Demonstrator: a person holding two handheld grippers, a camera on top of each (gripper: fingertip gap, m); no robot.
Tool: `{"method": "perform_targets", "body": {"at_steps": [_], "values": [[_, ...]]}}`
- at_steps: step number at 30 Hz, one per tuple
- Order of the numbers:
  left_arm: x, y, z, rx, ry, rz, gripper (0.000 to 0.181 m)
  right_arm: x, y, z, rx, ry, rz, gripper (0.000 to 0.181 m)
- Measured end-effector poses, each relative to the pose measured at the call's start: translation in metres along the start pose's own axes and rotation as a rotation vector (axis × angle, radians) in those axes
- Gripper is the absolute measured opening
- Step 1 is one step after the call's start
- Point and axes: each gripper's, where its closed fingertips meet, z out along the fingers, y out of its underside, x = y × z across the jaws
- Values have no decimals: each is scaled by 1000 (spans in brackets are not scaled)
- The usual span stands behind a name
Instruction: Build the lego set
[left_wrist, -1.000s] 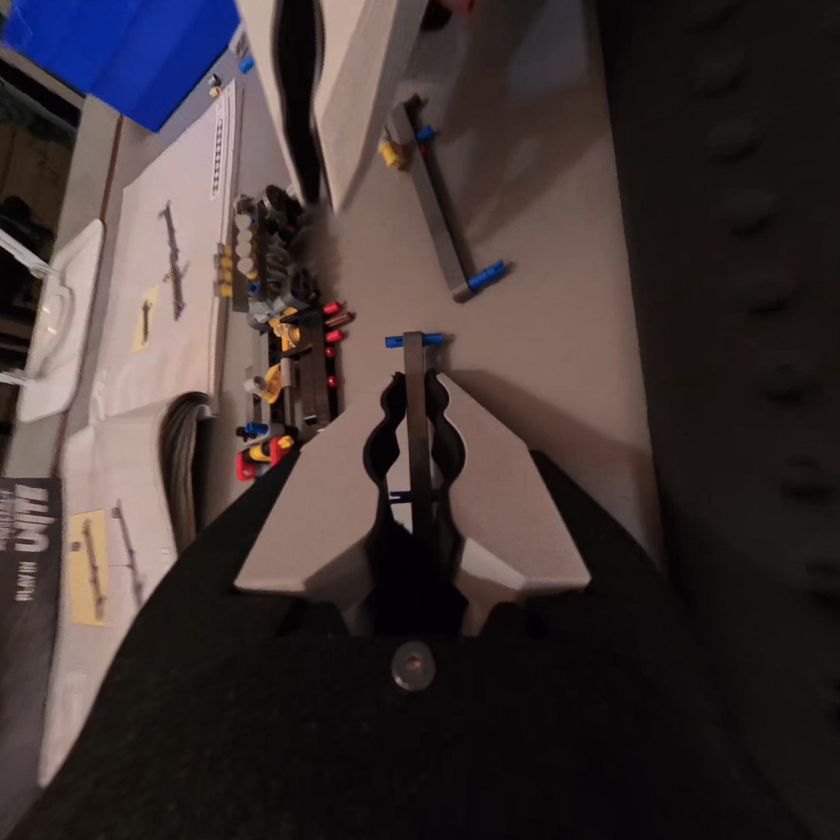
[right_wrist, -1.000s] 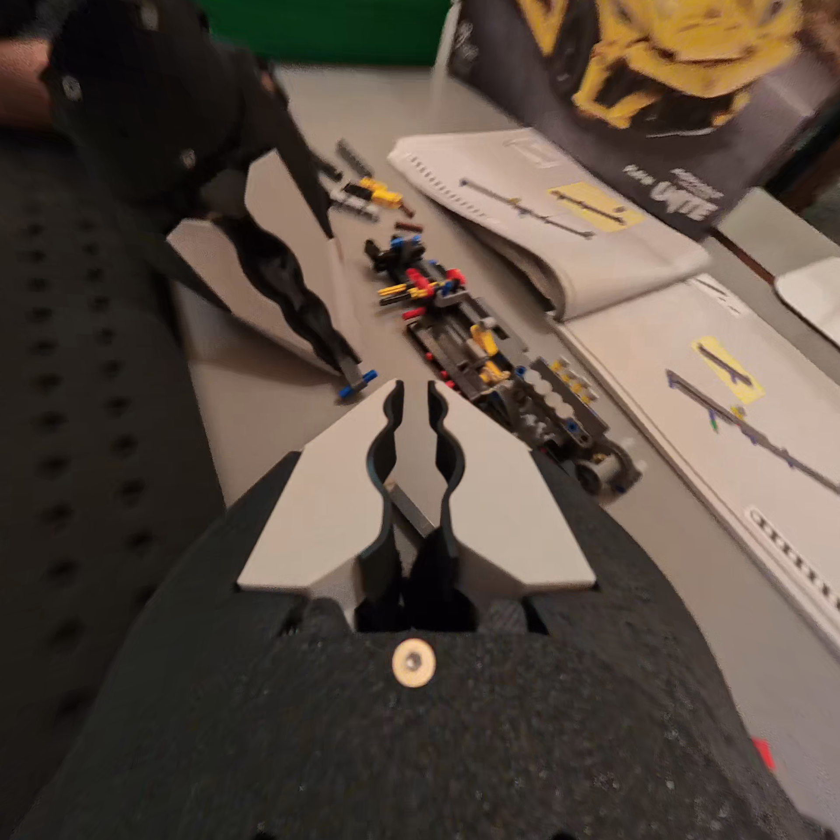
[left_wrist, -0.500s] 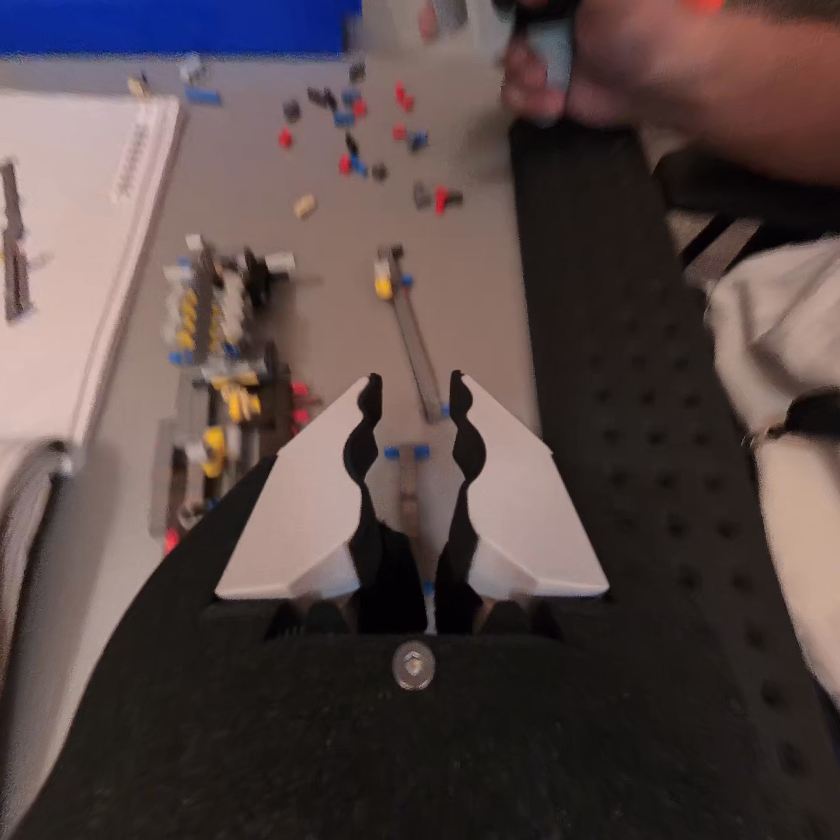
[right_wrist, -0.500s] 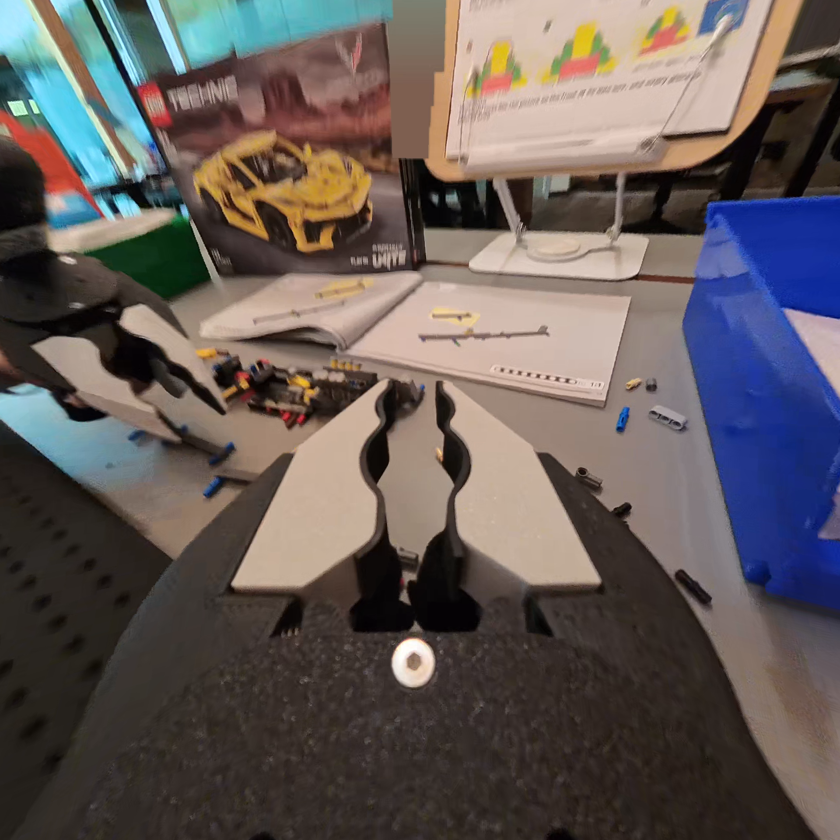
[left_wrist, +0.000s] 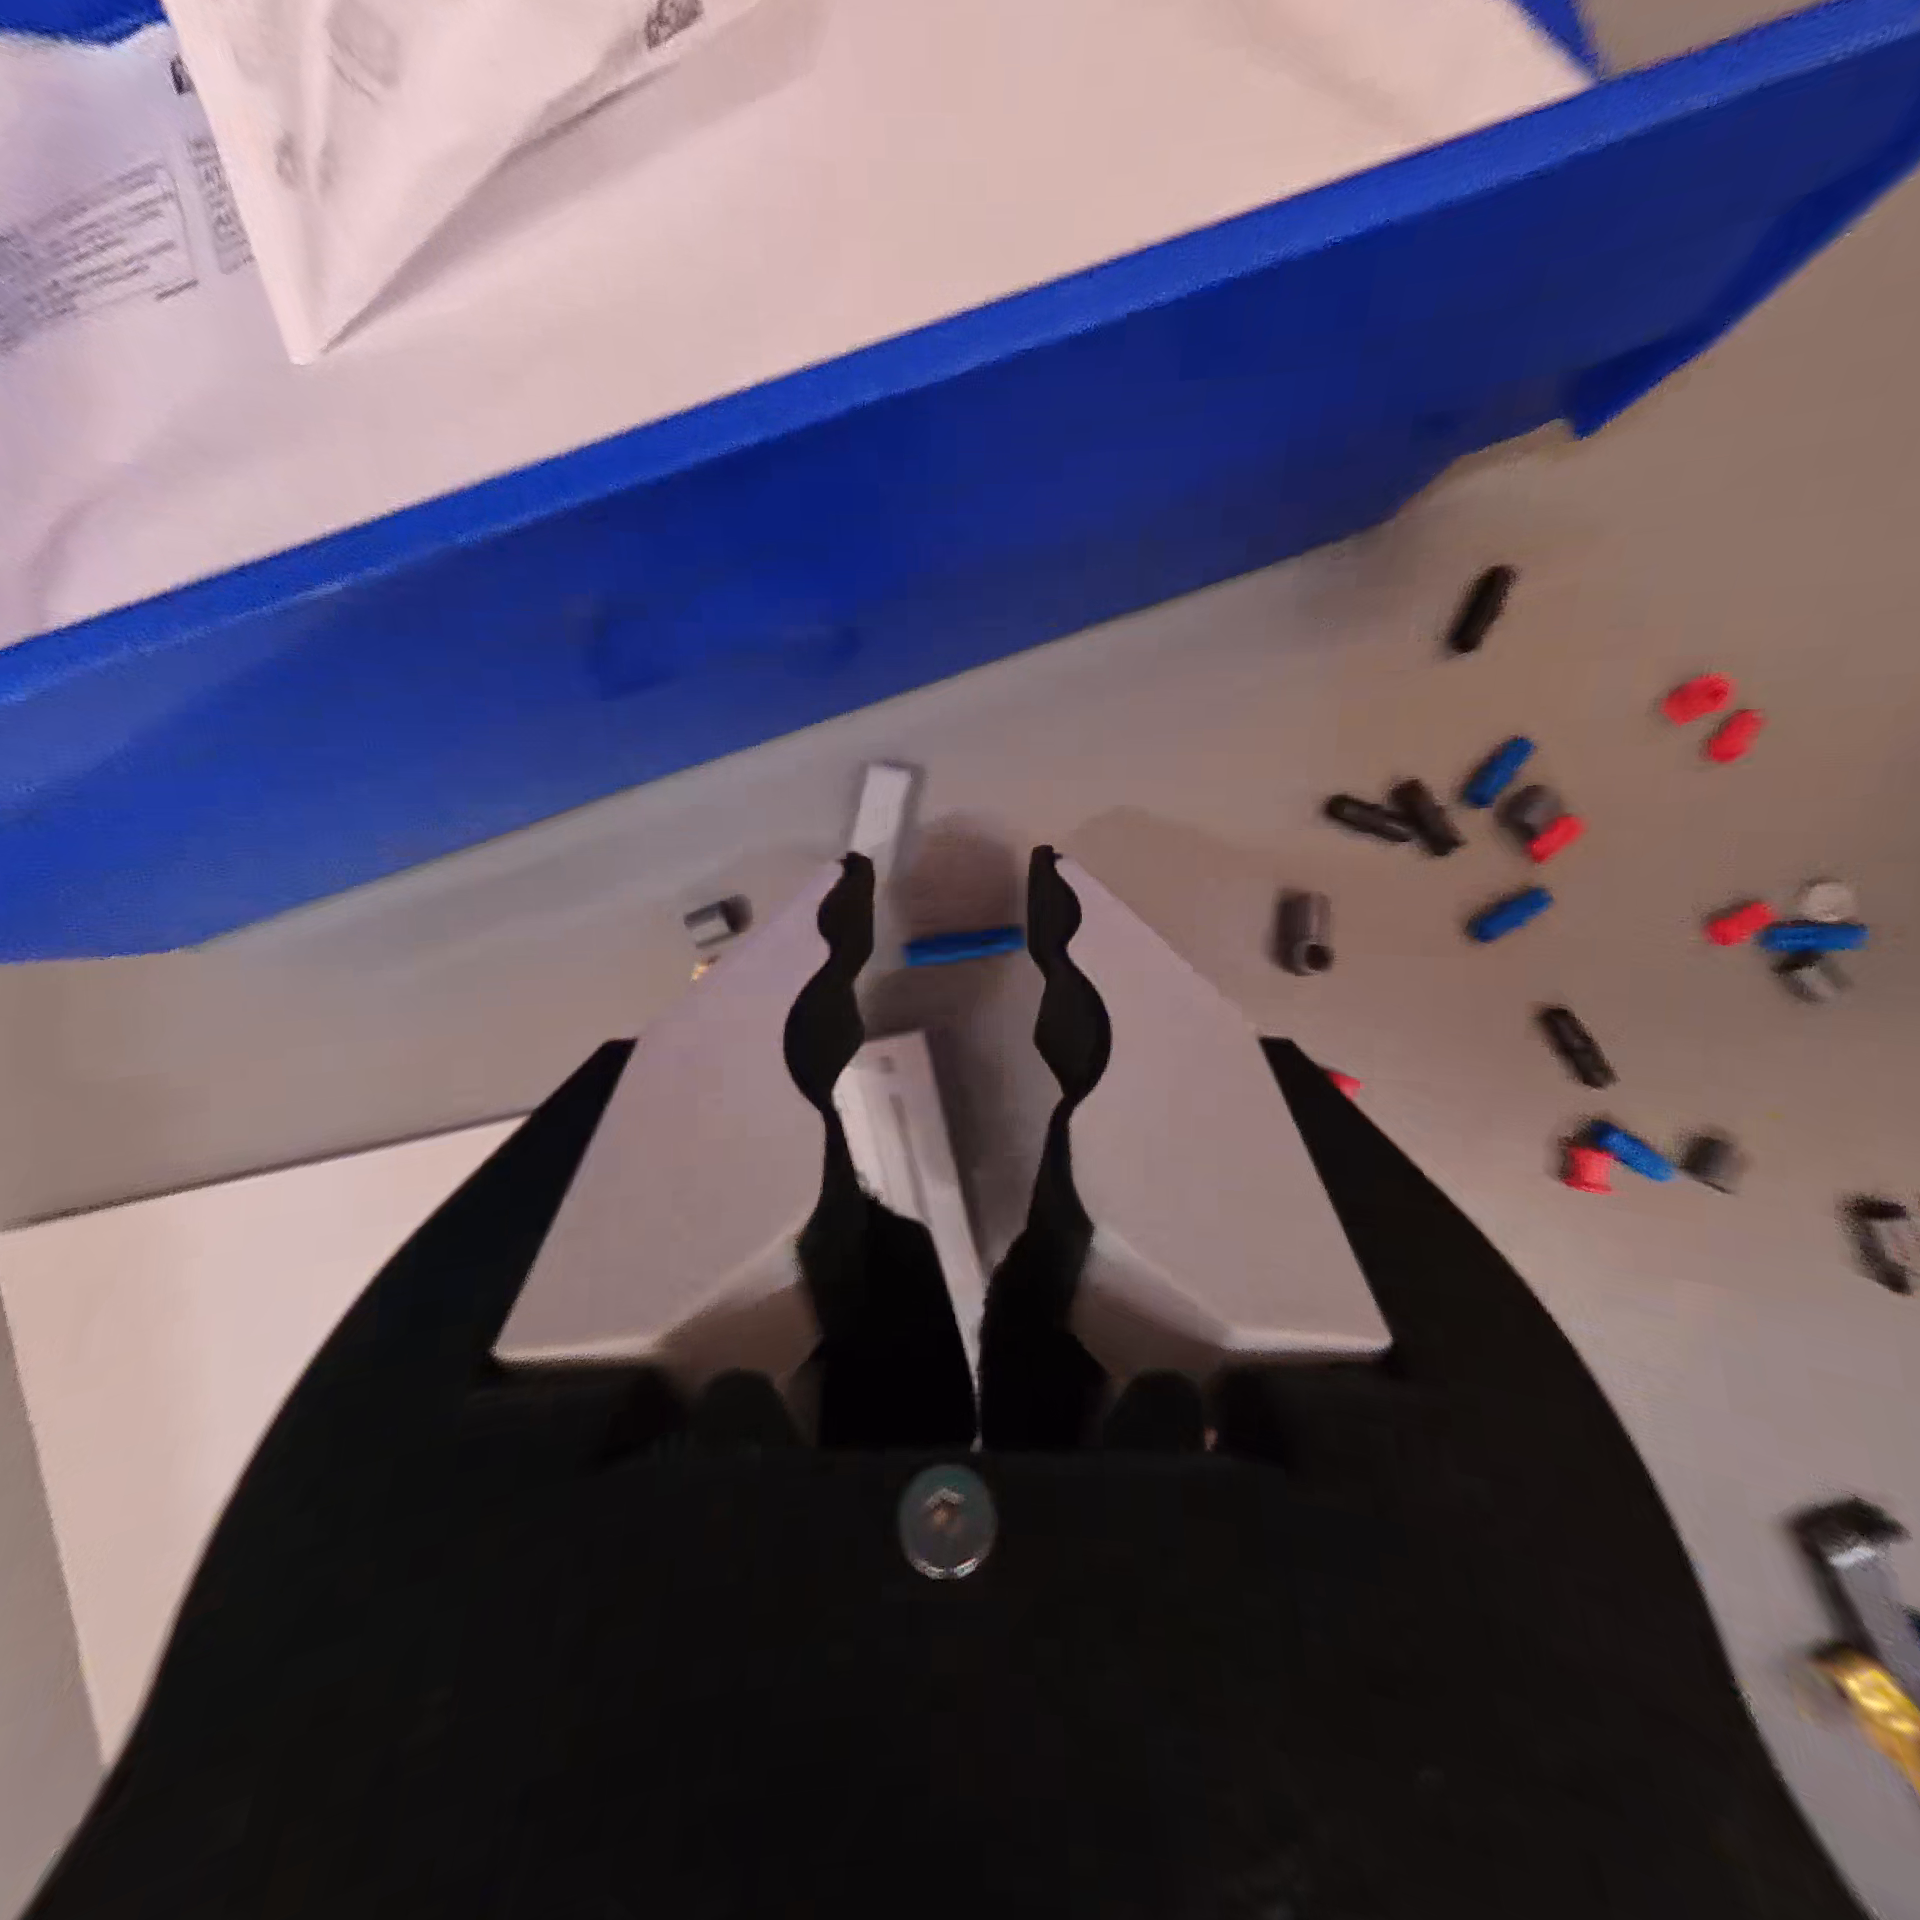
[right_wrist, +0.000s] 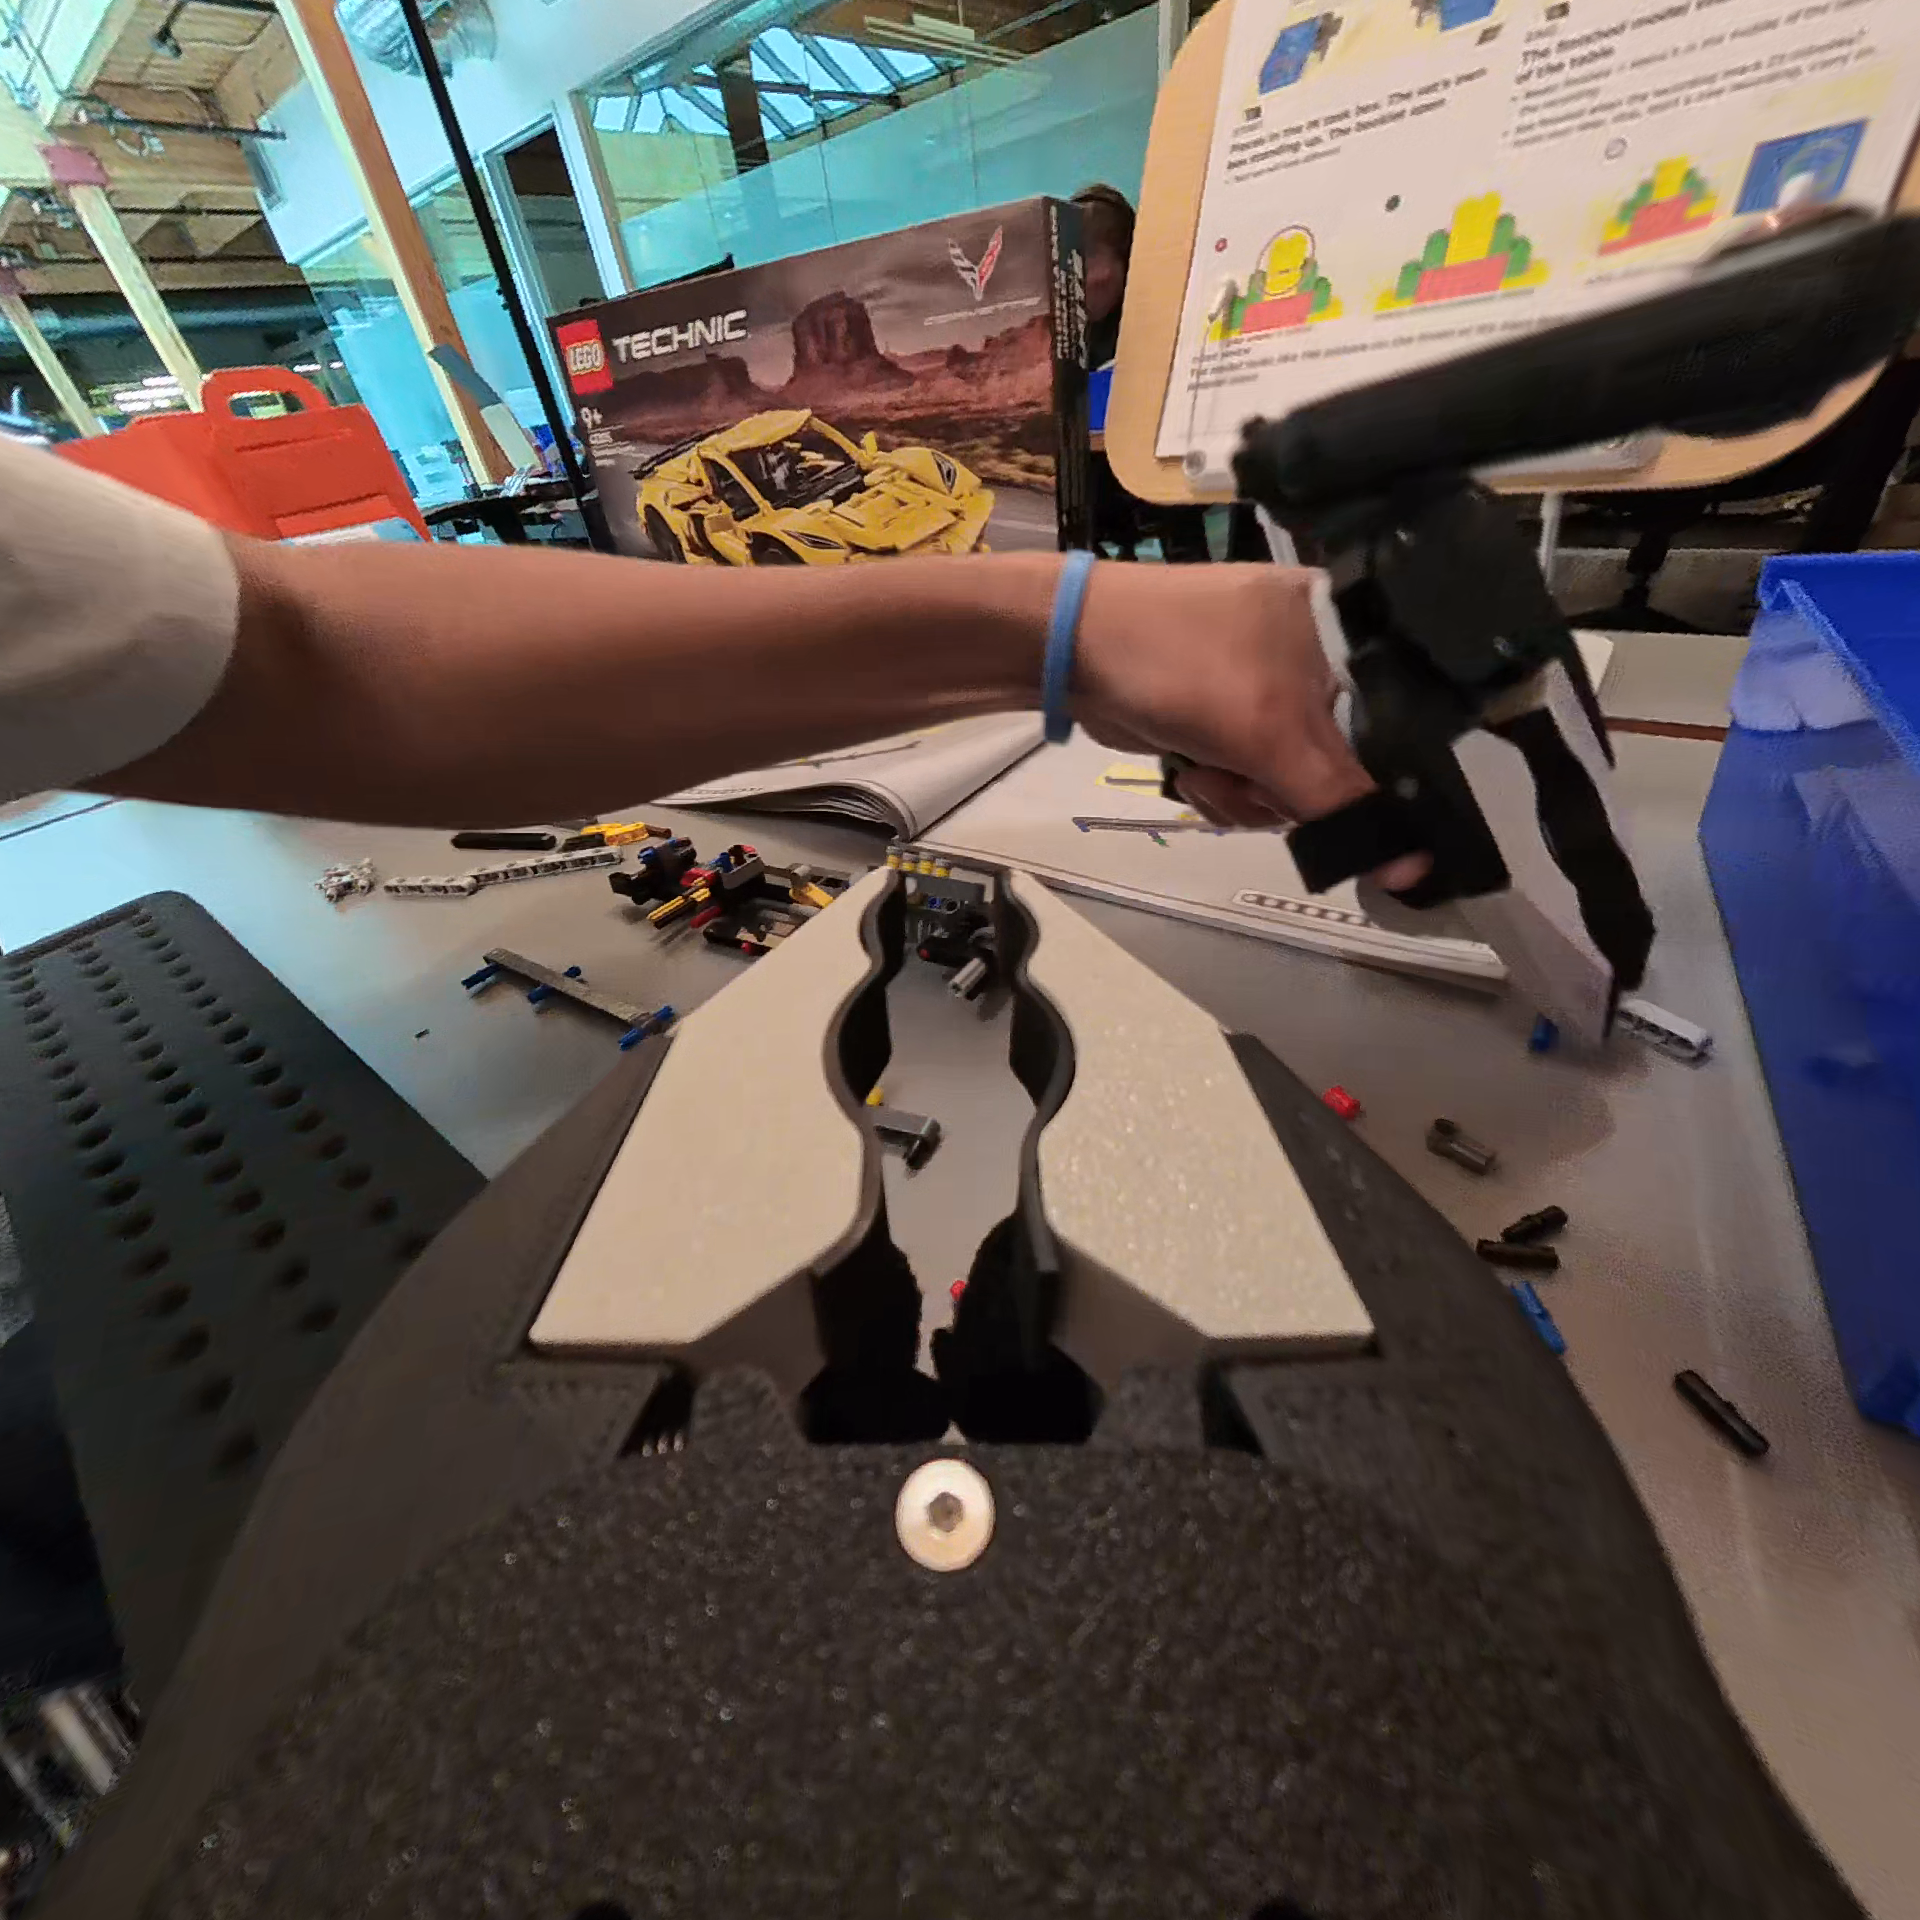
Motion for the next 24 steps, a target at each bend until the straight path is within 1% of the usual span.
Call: {"method": "perform_targets", "body": {"at_steps": [2,5,6,8,10,12,13,15,17,18,19,20,22,23,24], "values": [[-7,0,6,11,15,-11,28,-2,0,0,0,-7,-11,14],[-14,-6,7,44,28,-27,28,-3,0,0,2,-31,10,13],[-13,-5,9,35,43,-20,24,-2,0,0,7,-36,25,13],[-11,-1,14,10,57,12,8,-1,-2,-2,20,-49,60,13],[-8,3,12,-1,70,32,6,2,-4,-3,38,-56,96,13],[-7,7,0,2,38,46,6,5,-7,-6,60,-58,126,14],[-1,6,-11,42,33,43,7,7,-8,-7,70,-54,140,14],[22,-1,-43,175,26,14,7,11,-9,-8,83,-44,169,14],[48,-2,-81,324,-64,7,7,14,-9,-7,80,-47,201,15],[62,4,-99,378,-138,18,7,15,-8,-6,73,-56,218,14],[73,15,-115,398,-255,59,7,16,-6,-4,62,-61,240,14],[85,29,-129,397,-397,134,7,16,-5,-1,45,-72,263,14],[114,54,-151,339,-633,351,7,8,-5,11,7,-136,318,15],[127,65,-158,288,-716,440,7,1,-6,20,-12,-171,347,16],[139,74,-163,239,-766,497,7,-9,-7,31,-26,-222,369,19]]}}
